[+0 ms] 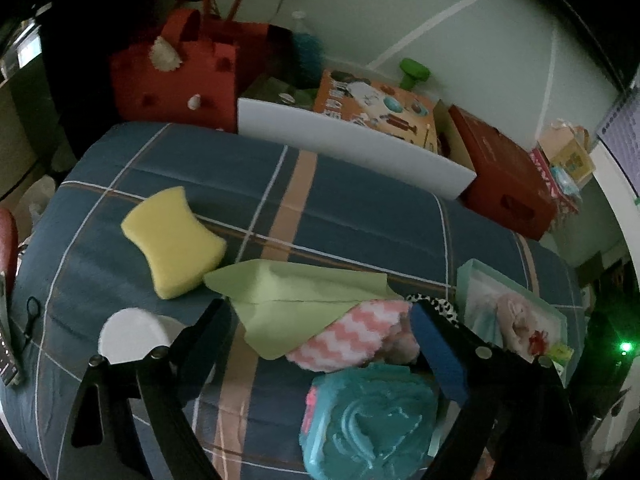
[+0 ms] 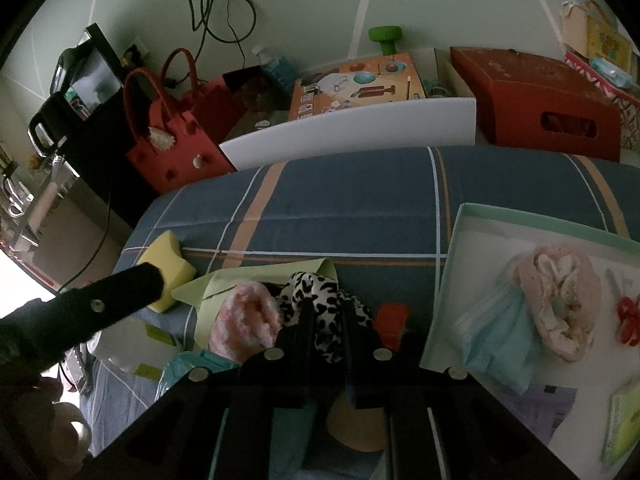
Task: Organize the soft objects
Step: 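Grasp the pink zigzag towel with the left tool while the right tool holds the scrunchie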
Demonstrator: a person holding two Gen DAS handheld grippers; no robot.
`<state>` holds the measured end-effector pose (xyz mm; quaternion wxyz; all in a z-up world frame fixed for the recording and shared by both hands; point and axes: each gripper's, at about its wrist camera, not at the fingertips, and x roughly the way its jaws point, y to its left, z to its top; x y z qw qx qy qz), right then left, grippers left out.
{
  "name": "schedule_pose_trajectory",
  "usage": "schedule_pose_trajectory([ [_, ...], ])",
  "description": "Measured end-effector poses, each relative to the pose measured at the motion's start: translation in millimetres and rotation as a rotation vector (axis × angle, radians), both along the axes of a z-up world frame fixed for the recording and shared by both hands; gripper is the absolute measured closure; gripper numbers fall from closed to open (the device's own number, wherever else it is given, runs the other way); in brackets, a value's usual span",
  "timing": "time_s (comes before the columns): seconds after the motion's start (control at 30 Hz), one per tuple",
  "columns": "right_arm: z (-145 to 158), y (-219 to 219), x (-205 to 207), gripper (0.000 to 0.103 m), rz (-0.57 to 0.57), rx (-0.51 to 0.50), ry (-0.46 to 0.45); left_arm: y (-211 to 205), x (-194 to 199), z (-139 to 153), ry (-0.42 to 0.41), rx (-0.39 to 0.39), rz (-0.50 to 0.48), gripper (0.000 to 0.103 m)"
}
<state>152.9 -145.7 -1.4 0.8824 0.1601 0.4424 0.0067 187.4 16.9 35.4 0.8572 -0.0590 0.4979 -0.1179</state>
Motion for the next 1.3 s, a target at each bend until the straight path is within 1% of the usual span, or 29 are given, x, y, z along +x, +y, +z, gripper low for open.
schedule_pose_trajectory([
  [0.23,-3.2,-0.8,0.1,0.09,0.004,0.004,0.01,-16.0,7.3,-10.8,0.028,0.007,-0.036,0.012],
  [0.3,-4.4,-1.2,0.7,0.09,0.005,0.003,0.015,-19.0,9.8,-13.5,0.032,0.006,-0.042,0.015],
  [0.37,-6.1,-1.6,1.3,0.09,0.007,0.002,0.022,-22.1,12.4,-17.7,0.047,-0.001,-0.052,0.028],
  [0.43,-7.7,-2.0,1.8,0.09,0.008,0.002,0.027,-26.5,13.6,-23.1,0.069,-0.013,-0.068,0.029],
  [0.5,-9.2,-2.7,2.2,0.09,0.01,0.003,0.031,-31.0,13.9,-26.1,0.076,-0.009,-0.079,0.031],
  [0.6,-10.5,-3.3,2.4,0.09,0.012,0.007,0.034,-36.0,15.0,-30.0,0.086,-0.007,-0.09,0.04],
  [0.73,-12.1,-1.6,3.6,0.09,0.019,0.011,0.039,-42.8,15.4,-36.9,0.107,-0.004,-0.105,0.047],
  [0.8,-12.5,-0.8,3.4,0.09,0.022,0.008,0.04,-46.2,15.3,-40.1,0.115,-0.003,-0.117,0.056],
  [0.83,-12.7,-0.5,3.3,0.09,0.024,0.009,0.041,-47.3,15.6,-42.2,0.122,-0.004,-0.117,0.059],
  [0.9,-13.0,-0.1,3.3,0.09,0.027,0.008,0.044,-47.4,15.8,-45.8,0.132,-0.005,-0.113,0.071],
  [0.93,-13.2,0.3,3.3,0.09,0.028,0.009,0.044,-46.2,15.9,-46.4,0.134,-0.006,-0.113,0.074],
  [0.97,-13.1,0.6,3.5,0.09,0.029,0.011,0.044,-45.8,15.8,-46.8,0.133,-0.004,-0.112,0.08],
  [1.0,-12.9,0.6,3.5,0.09,0.03,0.011,0.044,-45.4,15.6,-47.1,0.132,-0.003,-0.11,0.083],
  [1.13,-13.0,-1.2,3.1,0.09,0.029,0.017,0.043,-40.4,16.3,-47.3,0.133,-0.026,-0.096,0.086],
  [1.3,-12.0,-3.4,1.1,0.09,0.024,0.025,0.039,-33.4,18.1,-45.2,0.129,-0.058,-0.08,0.088],
])
